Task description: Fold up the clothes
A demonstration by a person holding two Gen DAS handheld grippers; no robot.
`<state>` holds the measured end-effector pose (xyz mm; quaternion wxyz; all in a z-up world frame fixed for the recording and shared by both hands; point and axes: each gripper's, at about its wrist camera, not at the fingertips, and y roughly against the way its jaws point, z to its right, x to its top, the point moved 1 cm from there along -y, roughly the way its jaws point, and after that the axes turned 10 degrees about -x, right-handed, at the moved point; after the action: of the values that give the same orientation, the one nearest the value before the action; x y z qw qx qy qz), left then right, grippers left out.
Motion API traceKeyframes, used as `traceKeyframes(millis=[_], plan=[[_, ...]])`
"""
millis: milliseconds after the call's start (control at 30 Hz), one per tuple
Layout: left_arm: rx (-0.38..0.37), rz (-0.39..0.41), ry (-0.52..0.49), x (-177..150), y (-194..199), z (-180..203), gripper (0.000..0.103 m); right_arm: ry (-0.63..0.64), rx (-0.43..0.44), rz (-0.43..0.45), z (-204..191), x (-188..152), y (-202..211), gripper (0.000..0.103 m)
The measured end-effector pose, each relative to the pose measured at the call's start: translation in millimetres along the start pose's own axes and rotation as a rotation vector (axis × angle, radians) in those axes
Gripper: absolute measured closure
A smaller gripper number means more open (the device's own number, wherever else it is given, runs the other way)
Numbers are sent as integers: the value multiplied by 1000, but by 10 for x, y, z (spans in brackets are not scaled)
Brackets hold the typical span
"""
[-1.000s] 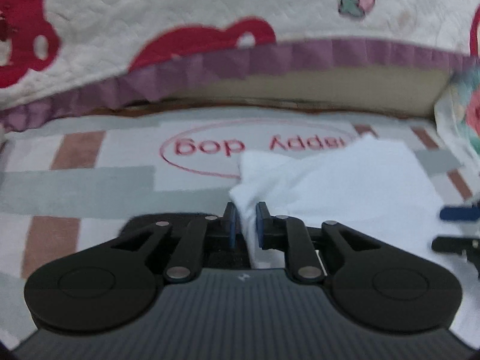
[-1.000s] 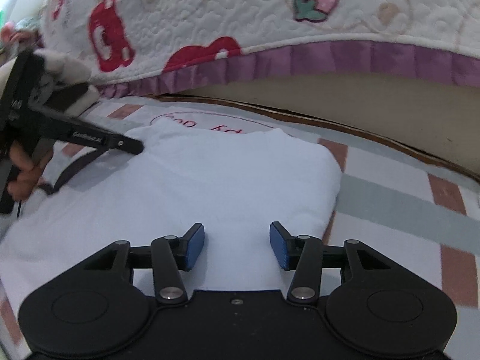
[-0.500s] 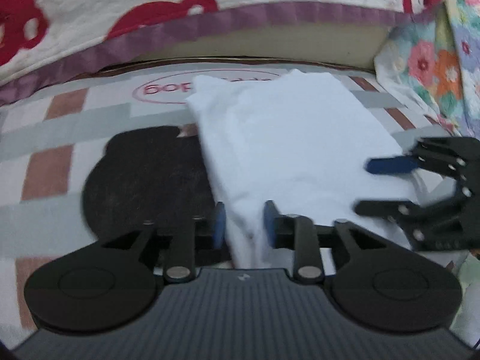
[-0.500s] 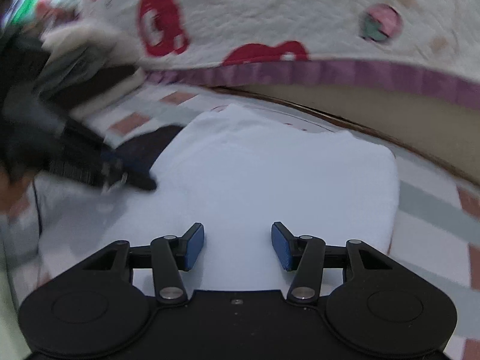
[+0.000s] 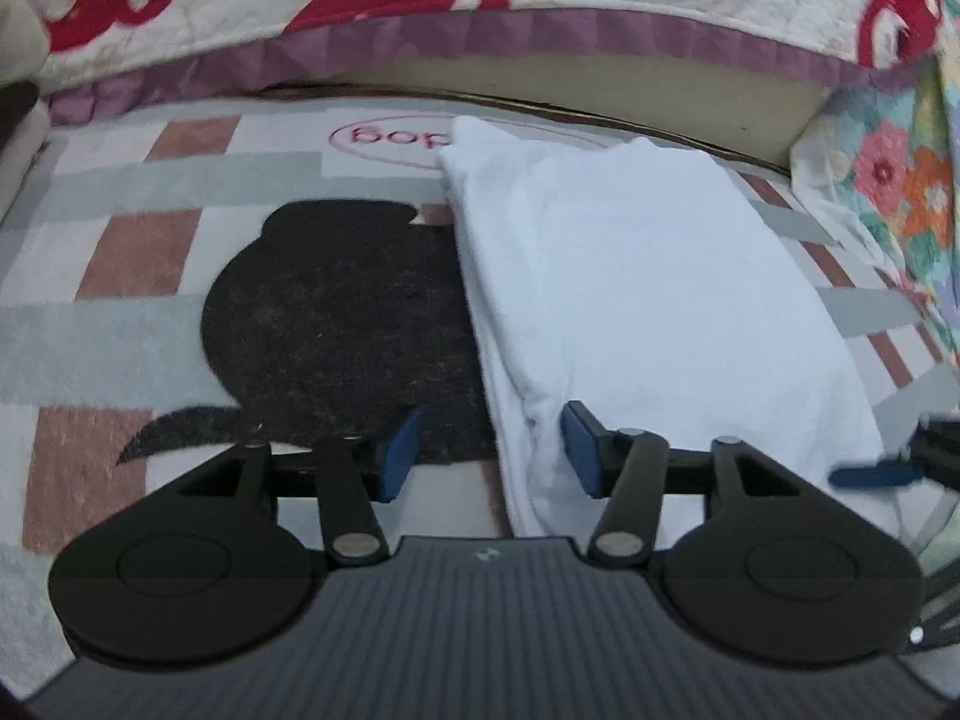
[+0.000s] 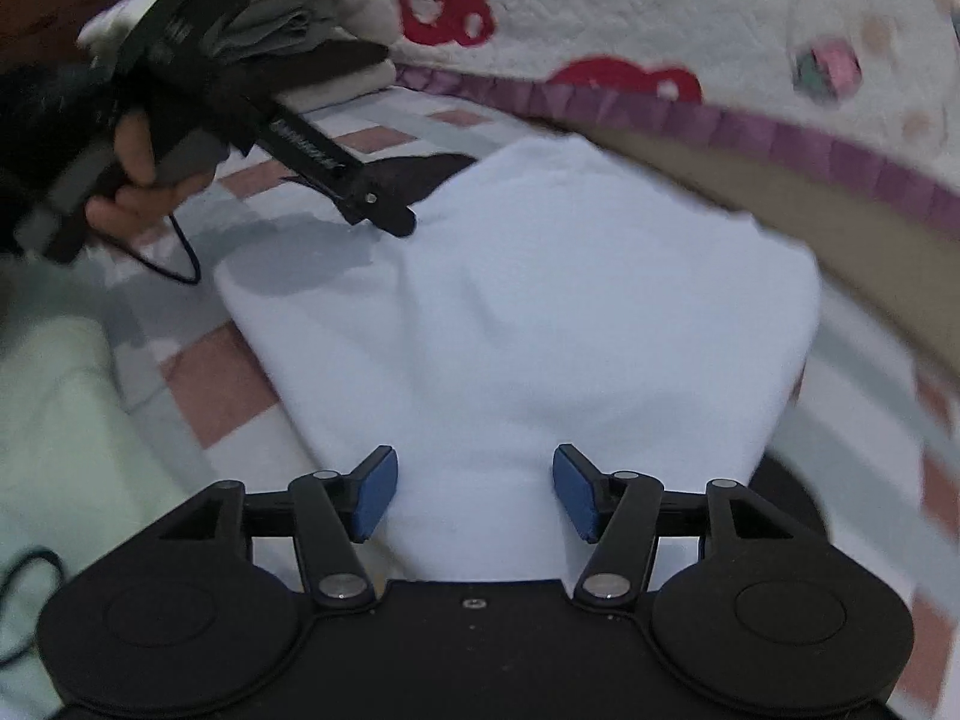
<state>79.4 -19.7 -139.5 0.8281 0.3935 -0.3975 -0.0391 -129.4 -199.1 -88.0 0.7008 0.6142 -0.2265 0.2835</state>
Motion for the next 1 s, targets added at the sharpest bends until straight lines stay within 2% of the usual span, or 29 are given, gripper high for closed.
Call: traceKeyframes(millis=[100,233,400,500,600,700,767,867,1000], plan=[[-11,-2,49,-22,8,-63,45,-54,42,-43,82,-105,47,38],[11,-23,76,-40,28,-104,39,-85,74,-66,104,-268,180,37],[4,-40,169,-71,114,-198,41,-229,151,-109,373,-278,295,38],[-38,-13,351,-142,247,-368,46,-368,166,-38,657,-236,398,37],[-178,20,493,-219,301,-523,46,-479,152,10,998,-173,330,37],[-237,-11,447,-183,191,-468,46,-571,129,-6,1304,-97,121,37],[-255,-22,444,-159,94,-420,46,-627,124,-47,1459,-49,-87,37],[-253,10,479,-130,-18,-398,44,-734,102,-146,1656,-18,-406,37],[-261,2,423,27,-183,-352,44,-911,189,-162,1837,-65,-718,37]])
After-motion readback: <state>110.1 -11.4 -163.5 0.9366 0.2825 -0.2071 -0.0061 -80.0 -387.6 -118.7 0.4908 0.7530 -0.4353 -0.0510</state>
